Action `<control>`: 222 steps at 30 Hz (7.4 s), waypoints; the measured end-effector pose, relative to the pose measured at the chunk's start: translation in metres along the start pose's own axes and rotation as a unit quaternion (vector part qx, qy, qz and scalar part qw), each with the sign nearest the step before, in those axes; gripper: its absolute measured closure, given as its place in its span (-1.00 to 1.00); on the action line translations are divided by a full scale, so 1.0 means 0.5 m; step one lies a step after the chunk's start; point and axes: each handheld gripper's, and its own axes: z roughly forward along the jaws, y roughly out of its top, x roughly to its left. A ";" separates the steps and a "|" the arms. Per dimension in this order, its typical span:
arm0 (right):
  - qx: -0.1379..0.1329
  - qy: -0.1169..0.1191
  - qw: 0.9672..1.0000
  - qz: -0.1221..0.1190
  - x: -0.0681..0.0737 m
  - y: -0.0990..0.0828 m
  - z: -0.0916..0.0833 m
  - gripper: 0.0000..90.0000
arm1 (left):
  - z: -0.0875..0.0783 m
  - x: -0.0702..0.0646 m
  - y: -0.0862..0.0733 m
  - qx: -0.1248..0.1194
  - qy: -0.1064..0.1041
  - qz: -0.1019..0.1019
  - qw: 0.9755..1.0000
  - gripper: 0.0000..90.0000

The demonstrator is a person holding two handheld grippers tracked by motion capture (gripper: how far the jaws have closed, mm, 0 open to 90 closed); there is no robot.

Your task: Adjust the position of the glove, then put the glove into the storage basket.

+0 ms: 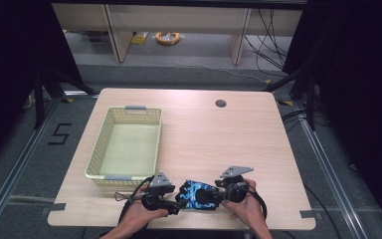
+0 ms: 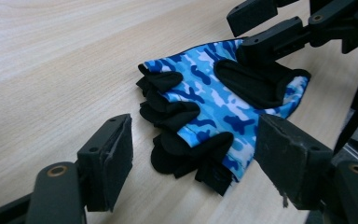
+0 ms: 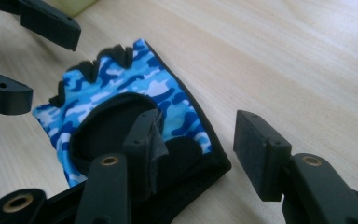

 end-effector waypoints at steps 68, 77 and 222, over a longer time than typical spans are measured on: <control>-0.047 0.066 0.996 0.028 0.004 0.017 -0.019 0.85 | -0.016 -0.031 0.002 0.003 -0.022 0.058 0.998 0.75; -0.057 0.069 0.996 0.019 0.022 0.043 -0.034 0.85 | -0.060 -0.030 0.018 -0.017 -0.027 0.064 0.997 0.75; 0.025 0.005 0.999 -0.048 0.197 0.395 0.285 0.39 | -0.290 0.323 0.064 0.033 0.103 -0.040 0.993 0.38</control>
